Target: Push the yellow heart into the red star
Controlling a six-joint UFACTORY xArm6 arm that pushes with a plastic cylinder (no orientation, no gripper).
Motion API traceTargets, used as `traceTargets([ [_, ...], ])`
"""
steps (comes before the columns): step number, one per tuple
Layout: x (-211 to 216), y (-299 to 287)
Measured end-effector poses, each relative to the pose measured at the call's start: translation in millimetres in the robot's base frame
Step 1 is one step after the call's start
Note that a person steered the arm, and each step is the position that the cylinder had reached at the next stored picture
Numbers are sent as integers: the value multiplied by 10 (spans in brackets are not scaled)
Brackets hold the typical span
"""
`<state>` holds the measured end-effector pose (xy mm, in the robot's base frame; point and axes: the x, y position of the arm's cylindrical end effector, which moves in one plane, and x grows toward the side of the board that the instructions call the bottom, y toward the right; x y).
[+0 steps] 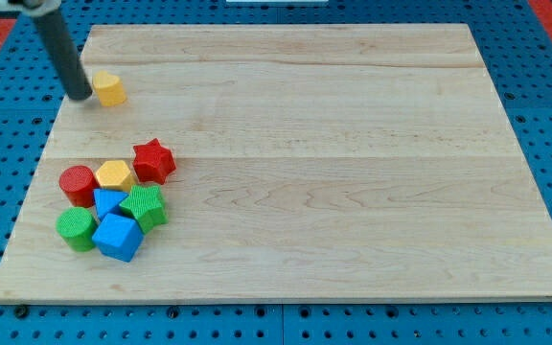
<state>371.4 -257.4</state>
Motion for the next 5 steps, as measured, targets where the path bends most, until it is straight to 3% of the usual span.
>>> traceTargets([
  [1,-356,-50],
  [2,-793,483],
  [3,74,705],
  [4,119,898],
  [5,-211,1166],
])
